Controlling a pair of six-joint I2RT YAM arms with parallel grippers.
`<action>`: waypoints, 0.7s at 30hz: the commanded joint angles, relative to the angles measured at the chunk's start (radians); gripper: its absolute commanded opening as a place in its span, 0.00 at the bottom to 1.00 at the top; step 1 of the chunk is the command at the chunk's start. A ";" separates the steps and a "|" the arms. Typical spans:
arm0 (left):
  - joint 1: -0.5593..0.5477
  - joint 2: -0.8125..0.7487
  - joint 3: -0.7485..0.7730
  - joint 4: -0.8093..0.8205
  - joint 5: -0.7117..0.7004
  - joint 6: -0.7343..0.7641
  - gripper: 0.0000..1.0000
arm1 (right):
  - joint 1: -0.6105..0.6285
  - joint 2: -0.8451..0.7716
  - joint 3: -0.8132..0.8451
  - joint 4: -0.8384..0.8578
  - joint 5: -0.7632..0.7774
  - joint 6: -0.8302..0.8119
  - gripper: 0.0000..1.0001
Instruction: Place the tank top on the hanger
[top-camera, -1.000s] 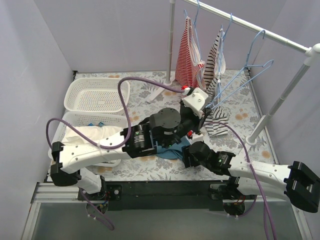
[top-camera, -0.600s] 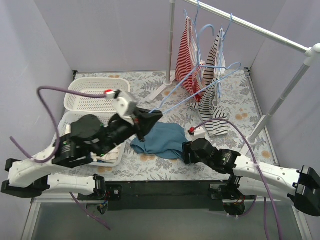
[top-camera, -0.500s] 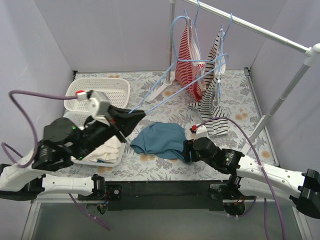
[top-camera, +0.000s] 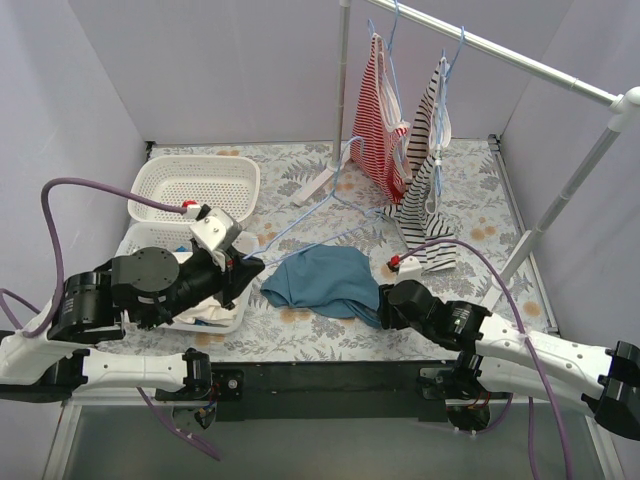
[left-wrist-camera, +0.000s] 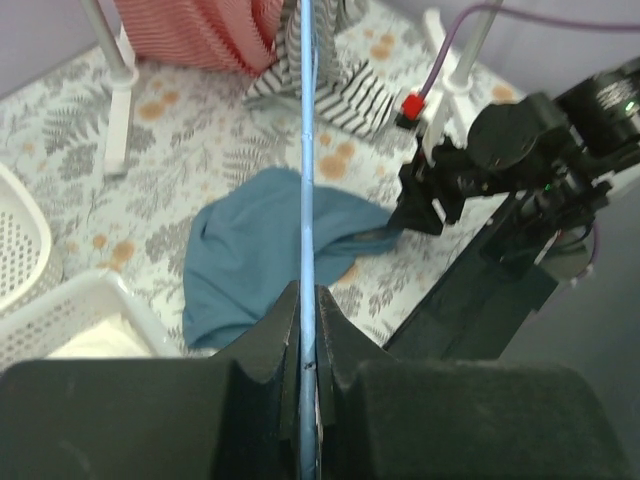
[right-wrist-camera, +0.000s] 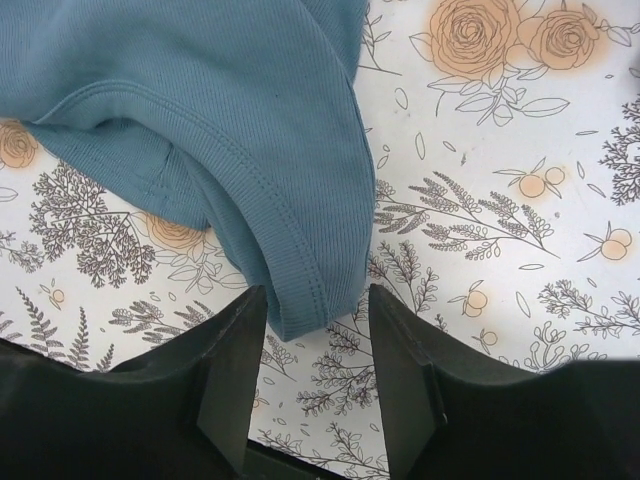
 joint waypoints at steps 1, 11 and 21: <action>0.001 -0.009 0.007 -0.166 0.025 -0.057 0.00 | -0.002 -0.002 -0.008 0.023 -0.022 0.015 0.51; 0.002 0.028 -0.017 -0.252 0.120 -0.083 0.00 | -0.002 0.103 0.007 0.030 0.004 -0.002 0.37; 0.002 0.013 -0.098 -0.099 0.166 -0.060 0.00 | -0.002 0.155 0.087 0.000 0.048 -0.016 0.13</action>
